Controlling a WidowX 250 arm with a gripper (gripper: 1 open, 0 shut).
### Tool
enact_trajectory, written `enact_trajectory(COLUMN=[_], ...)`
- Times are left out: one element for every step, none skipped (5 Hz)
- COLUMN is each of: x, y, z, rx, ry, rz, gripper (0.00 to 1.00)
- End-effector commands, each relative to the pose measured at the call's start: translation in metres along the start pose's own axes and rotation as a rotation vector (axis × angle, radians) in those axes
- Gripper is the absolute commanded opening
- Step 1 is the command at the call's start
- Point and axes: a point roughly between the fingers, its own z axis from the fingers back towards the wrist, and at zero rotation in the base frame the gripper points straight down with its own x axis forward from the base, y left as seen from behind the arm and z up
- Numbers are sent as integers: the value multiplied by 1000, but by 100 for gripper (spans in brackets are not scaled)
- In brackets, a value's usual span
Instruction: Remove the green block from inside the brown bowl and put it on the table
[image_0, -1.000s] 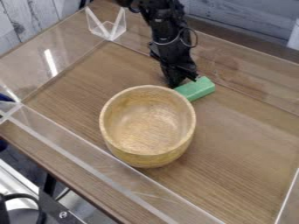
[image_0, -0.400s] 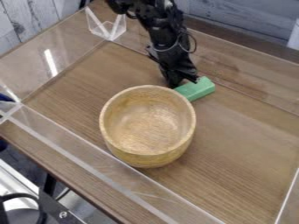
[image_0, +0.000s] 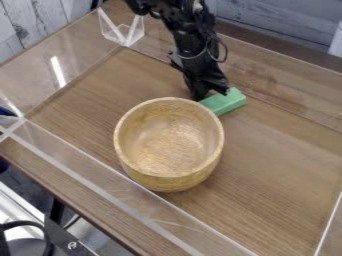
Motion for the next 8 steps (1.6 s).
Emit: enact_trajectory(x=[14, 19, 17, 14, 14, 14, 15, 17], y=[1, -2, -3, -3, -1, 1, 4, 6], z=[4, 1, 5, 9, 14, 17, 20, 26], rx=[12, 2, -22, -47, -52, -57, -59, -66], ry=[-26, -40, -33, -27, -30, -31, -31, -29], rz=[-2, -13, 2, 17, 29, 39, 52, 48], gripper=[0, 0, 100, 100, 0, 0, 100, 100])
